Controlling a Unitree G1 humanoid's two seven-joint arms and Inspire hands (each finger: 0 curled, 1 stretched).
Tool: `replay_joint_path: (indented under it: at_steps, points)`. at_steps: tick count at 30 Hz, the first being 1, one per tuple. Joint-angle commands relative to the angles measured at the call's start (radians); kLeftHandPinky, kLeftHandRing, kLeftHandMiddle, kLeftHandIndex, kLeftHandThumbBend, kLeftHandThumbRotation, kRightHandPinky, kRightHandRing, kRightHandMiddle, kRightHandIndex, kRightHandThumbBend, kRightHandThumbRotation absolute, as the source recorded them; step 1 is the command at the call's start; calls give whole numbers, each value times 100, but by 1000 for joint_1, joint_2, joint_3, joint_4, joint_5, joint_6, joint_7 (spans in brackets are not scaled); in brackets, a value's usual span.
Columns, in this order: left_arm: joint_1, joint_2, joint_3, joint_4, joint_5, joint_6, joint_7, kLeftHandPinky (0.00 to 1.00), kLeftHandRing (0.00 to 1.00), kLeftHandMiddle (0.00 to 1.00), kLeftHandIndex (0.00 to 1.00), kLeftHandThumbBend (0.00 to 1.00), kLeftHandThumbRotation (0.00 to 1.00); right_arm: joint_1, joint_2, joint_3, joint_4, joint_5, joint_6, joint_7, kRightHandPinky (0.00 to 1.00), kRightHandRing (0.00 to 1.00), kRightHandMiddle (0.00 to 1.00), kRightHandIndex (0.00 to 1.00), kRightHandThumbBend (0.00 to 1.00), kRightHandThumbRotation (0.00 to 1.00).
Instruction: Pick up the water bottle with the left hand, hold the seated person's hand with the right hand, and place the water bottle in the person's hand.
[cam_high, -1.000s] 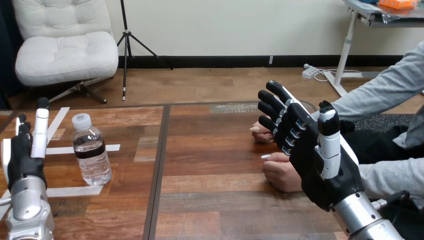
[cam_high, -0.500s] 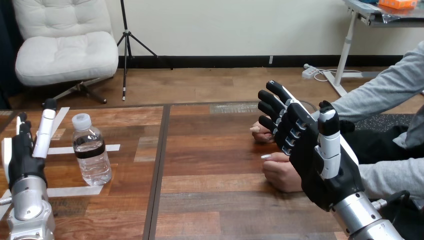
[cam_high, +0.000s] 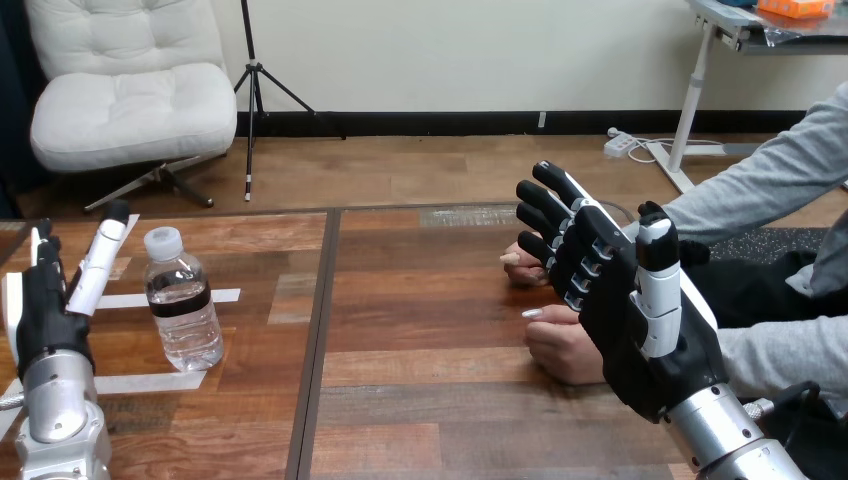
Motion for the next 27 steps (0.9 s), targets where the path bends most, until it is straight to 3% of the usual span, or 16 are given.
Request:
replay_joint_path:
  at_steps: [1,17,27]
  points:
    - [-24,-5,-15,-16,12,-36,6,100,100,100,100,100,75,-35,4,-11,-44,5,-3,-2,100,98,96,97,100,100]
    - [-19,-9,2,-11,-11,-52,-36,100,100,100,100,100,72,-36,1,-12,-41,3,-5,1,100,98,96,97,100,100]
    - [-19,-14,20,-11,-42,-76,-75,100,100,100,100,100,59,-36,-3,-13,-47,1,6,-3,100,99,96,97,100,100]
